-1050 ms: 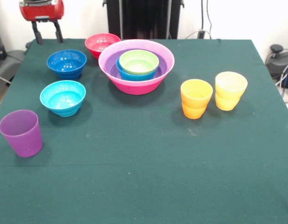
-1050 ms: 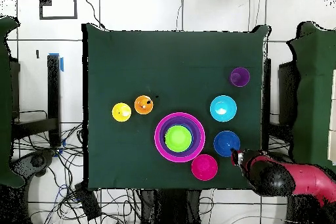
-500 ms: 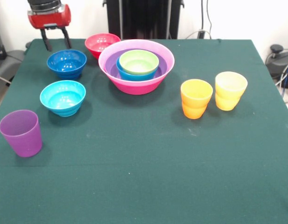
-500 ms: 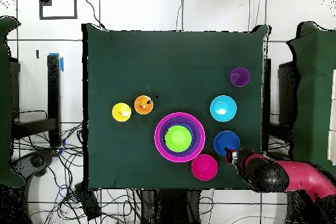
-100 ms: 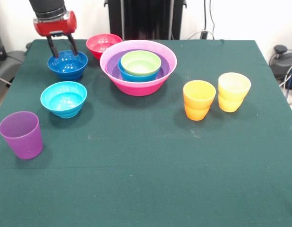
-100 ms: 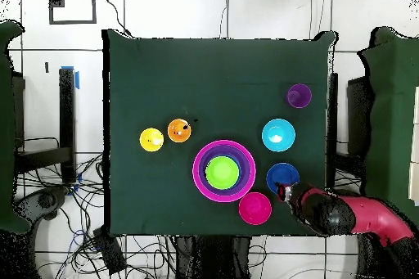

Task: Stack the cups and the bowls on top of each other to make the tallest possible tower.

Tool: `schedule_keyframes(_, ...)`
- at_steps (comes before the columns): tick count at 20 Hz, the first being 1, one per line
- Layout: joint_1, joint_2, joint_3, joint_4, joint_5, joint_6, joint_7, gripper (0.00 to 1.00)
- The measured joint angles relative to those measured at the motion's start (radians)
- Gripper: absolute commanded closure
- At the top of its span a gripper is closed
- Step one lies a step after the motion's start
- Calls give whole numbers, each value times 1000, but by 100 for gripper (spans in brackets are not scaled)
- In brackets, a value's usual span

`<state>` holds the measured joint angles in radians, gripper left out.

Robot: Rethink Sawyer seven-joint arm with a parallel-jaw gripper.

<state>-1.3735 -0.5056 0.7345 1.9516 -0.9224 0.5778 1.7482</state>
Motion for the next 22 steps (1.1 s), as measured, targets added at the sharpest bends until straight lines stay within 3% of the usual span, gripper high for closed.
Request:
schedule_keyframes(14,-9,48,0,-43,0,0,0,0)
schedule_keyframes(22,-13,8,3,-35,8,4,0,0)
